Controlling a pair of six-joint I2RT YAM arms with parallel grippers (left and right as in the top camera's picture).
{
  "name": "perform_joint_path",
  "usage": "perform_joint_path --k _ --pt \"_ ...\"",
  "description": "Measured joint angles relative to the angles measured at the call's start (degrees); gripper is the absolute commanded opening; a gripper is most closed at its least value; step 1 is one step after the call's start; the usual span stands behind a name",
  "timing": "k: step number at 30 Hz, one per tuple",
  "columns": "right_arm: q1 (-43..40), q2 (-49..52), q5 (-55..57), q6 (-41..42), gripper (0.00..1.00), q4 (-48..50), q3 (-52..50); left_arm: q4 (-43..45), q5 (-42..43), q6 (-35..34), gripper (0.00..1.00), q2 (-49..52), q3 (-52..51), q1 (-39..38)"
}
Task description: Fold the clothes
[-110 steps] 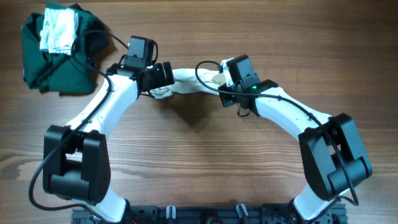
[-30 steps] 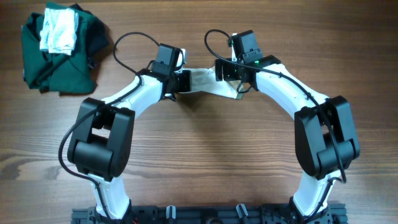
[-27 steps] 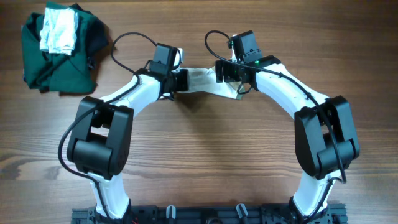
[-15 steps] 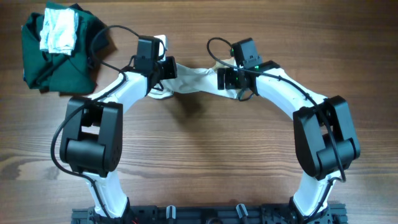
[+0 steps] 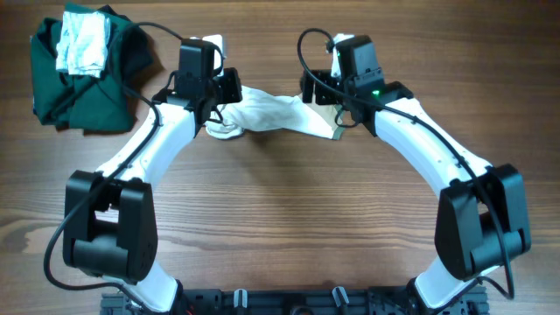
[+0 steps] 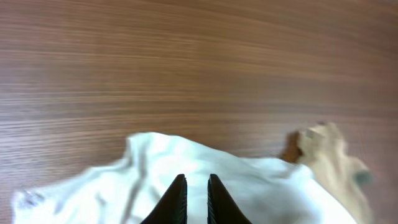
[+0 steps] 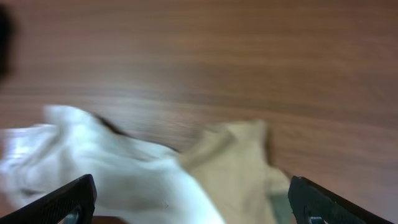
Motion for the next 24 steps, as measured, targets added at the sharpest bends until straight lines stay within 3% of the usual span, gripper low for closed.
perform_joint_path --k 13,18,19,24 --pt "0.55 9.05 -14.97 -3.08 0.99 0.81 0.28 -1.92 5.01 -1.29 0.13 9.38 0.00 -4.11" --pt "0.55 10.78 -16.35 -3.08 0.90 0.00 0.28 -2.91 5.68 -1.33 0.13 9.57 0.00 -4.11" --pt "0.55 11.21 -16.31 -3.08 0.84 -0.39 0.28 -3.15 5.62 -1.33 0.13 9.57 0.00 -4.11" --pt "0.55 12.76 -13.29 -3.63 0.26 -1.77 0.28 -4.35 4.13 -1.31 0.13 9.66 0.00 -3.72"
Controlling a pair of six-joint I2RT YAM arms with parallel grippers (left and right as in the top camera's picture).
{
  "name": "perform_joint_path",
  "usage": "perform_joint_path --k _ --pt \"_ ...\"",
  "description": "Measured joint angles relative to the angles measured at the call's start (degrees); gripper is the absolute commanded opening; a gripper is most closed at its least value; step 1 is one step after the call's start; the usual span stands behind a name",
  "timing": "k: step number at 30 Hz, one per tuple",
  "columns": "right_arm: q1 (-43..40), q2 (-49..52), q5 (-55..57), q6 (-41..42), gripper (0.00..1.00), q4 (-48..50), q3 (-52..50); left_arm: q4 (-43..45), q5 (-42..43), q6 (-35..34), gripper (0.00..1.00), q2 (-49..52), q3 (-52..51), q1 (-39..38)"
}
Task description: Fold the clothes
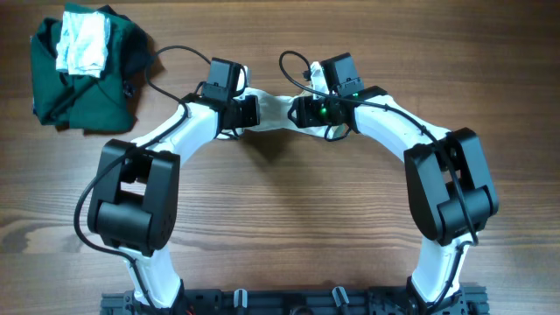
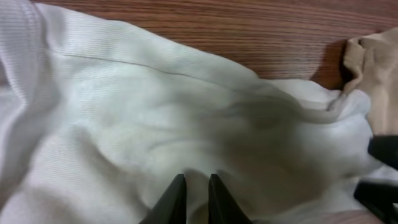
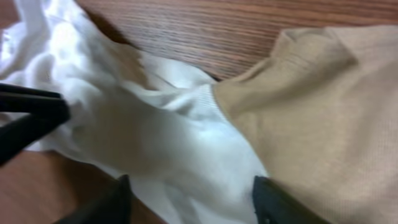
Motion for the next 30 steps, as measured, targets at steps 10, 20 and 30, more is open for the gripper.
perform_joint_path --k 10,20,30 --pt "-0.04 0.96 12.07 2.56 0.14 -4.11 0.59 -2.19 -3.72 0.00 0.09 1.88 0.50 0.39" --pt "-4.42 0.94 11.45 3.87 0.14 -8.61 1.84 -7.69 -4.74 0.00 0.09 1.70 1.55 2.67" --pt "-5.49 0.72 14.34 3.87 0.14 -11.67 2.34 -15.72 -5.57 0.02 0.09 0.15 1.77 2.71"
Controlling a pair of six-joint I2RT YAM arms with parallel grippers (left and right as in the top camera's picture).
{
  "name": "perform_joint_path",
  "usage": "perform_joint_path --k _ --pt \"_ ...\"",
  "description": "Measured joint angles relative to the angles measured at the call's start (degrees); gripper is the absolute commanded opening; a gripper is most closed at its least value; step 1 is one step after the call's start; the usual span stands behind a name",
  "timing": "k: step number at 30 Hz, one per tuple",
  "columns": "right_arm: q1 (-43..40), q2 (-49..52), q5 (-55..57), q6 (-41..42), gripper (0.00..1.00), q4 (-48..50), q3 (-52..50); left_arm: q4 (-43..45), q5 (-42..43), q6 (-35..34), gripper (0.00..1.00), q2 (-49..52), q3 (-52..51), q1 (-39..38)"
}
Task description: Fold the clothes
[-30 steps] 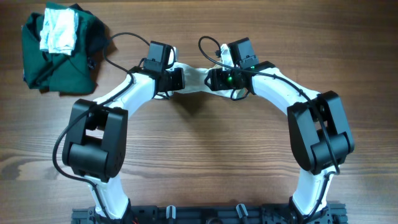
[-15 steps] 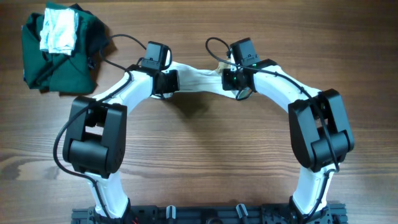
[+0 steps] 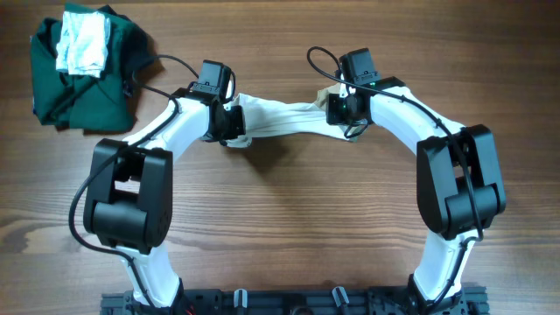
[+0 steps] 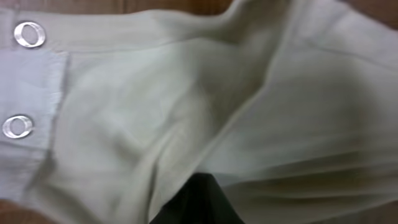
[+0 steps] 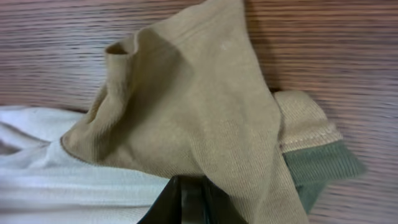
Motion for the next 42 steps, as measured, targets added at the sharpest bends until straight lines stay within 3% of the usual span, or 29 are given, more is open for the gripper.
perform_joint_path --k 5,15,18,22,29,42 --pt "-0.81 -0.26 4.13 0.07 0.15 -1.46 0.02 -5.11 -3.08 0.00 0.09 -3.56 -0.83 0.07" --pt "-2.01 -0.26 7.72 0.87 0.16 -1.51 0.02 -5.57 -9.29 0.26 0.09 -6.10 -0.92 0.17" --pt "-2.01 -0.26 7.58 0.87 0.16 -1.40 0.00 -5.46 -6.54 0.44 0.09 -10.51 -0.92 0.15" --pt "-2.25 -0.26 6.58 0.87 0.17 -1.01 0.00 -4.02 4.11 0.44 0.09 -15.26 -0.90 -1.90" --pt "-2.71 -0.26 5.29 0.87 0.17 -0.85 0.00 -4.24 10.38 -0.02 0.07 -8.22 -0.90 -9.55" --pt "-2.71 -0.26 5.27 0.85 0.17 -0.85 0.00 -4.39 8.31 0.24 0.07 -1.09 -0.90 -6.60"
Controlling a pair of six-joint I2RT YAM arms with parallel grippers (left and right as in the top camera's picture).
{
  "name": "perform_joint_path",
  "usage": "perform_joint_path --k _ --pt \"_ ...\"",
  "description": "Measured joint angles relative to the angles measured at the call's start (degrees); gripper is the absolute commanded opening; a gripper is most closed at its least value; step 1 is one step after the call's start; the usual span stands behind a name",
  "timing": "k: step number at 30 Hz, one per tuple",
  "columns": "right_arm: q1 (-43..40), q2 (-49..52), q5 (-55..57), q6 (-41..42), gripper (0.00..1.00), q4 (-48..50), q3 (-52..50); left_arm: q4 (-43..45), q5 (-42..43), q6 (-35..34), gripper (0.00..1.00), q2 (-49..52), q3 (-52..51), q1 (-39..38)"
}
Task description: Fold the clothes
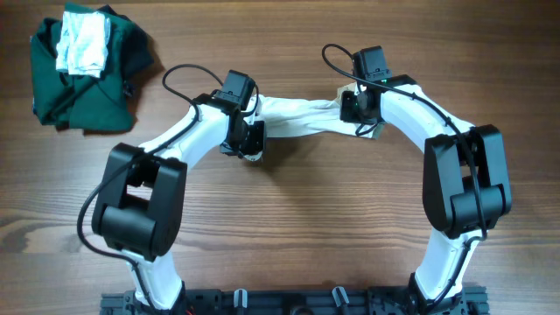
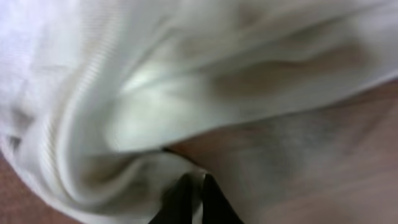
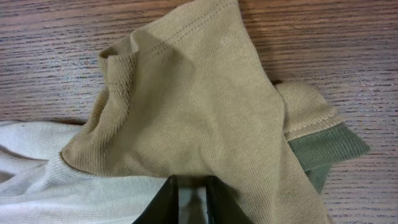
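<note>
A white garment lies stretched in a band across the back of the wooden table. Its right end is tan fabric with a green cuff. My left gripper is shut on the bunched left end; in the left wrist view the left gripper pinches a white fold. My right gripper is shut on the right end; in the right wrist view the right gripper grips where tan meets white.
A dark green pile of clothes with a white cloth on top lies at the back left corner. Black cables loop over both arms near the garment.
My left gripper has shifted right and toward the front edge, taking the garment's left end with it. My right gripper has moved slightly right. Both stay shut on the garment.
The garment first lay crumpled between the arms, my left fingers close together over it and my right gripper open. Then both grippers stood close together at its middle. Later both were shut on its ends, spread apart with it stretched, as it remains now.
</note>
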Motion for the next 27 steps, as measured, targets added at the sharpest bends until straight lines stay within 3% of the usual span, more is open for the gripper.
perform_joint_path --k 6,15,23,27 --pt "0.00 0.00 0.00 -0.02 0.17 -0.02 0.00 0.13 -1.77 0.26 0.05 0.94 0.07 2.95" --pt "0.00 0.00 0.00 -0.04 0.17 -0.02 0.00 -2.12 -13.40 0.85 0.05 0.76 1.31 8.55" --pt "0.00 0.00 -0.11 -0.04 0.17 -0.02 0.00 -0.81 -31.12 0.90 0.04 -6.21 1.29 9.09" --pt "0.00 0.00 -0.11 -0.04 0.17 -0.04 0.00 -1.31 -29.92 0.90 0.04 -9.88 1.29 8.13"
